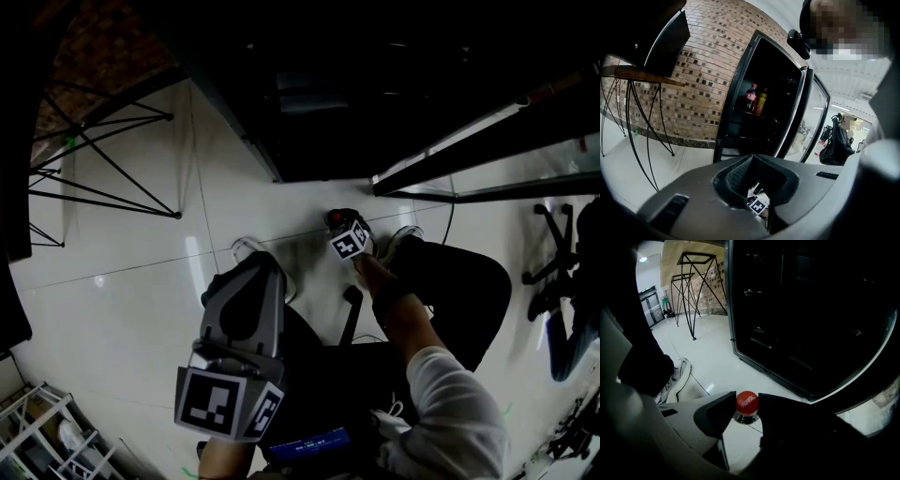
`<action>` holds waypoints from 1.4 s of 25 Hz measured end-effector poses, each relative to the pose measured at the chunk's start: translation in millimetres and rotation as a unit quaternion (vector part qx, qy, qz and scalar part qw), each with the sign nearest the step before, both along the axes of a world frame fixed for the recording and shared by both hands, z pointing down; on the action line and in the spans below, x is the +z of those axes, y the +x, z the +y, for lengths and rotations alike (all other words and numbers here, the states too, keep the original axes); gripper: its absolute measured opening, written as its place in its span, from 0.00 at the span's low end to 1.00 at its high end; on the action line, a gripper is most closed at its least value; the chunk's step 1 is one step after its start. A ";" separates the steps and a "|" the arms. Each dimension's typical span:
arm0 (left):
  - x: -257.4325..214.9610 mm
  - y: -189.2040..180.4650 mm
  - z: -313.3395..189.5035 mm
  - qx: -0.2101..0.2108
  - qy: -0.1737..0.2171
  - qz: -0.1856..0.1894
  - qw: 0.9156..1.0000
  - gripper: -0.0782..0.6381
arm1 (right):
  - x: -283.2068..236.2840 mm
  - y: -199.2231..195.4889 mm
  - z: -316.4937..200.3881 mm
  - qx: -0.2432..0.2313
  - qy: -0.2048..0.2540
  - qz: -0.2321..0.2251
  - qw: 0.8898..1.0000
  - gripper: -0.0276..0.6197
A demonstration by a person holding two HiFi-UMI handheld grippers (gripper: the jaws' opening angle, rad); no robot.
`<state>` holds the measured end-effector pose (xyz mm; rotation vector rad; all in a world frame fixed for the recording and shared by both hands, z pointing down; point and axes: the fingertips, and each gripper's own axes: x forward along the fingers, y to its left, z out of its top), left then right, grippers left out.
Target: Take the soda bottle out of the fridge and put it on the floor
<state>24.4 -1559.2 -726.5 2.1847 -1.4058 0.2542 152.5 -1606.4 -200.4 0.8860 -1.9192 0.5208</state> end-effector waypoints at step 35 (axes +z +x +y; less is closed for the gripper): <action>3.0 -14.6 7.8 -0.030 0.019 -0.025 0.999 0.11 | -161.1 31.0 -20.6 0.051 0.077 -0.047 0.995 0.10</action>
